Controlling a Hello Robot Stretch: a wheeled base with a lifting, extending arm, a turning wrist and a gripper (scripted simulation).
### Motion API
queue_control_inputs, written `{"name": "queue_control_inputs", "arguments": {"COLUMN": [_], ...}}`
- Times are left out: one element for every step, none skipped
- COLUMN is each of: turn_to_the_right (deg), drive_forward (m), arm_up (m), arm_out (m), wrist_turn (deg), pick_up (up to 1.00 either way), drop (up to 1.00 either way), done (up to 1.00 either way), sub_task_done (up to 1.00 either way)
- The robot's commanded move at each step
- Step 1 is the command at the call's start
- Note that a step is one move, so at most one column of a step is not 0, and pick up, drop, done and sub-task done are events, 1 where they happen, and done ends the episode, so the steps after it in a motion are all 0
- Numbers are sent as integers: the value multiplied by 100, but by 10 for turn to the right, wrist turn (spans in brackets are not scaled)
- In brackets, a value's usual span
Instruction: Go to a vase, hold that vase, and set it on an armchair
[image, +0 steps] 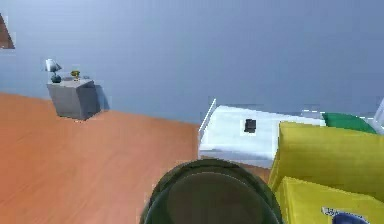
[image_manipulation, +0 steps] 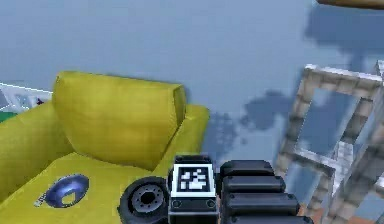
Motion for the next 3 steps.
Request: {"name": "queue_control_inputs", "arguments": {"turn_to_the_right": [450,330,-450], "drive_forward": [0,0,0], "arm_up": [0,0,0], "arm_out": [0,0,0], "wrist_turn": [0,0,0], "pick_up": [0,0,0], "drop": [0,0,0], "done": [0,0,0], "sub_task_done": [0,0,0]}}
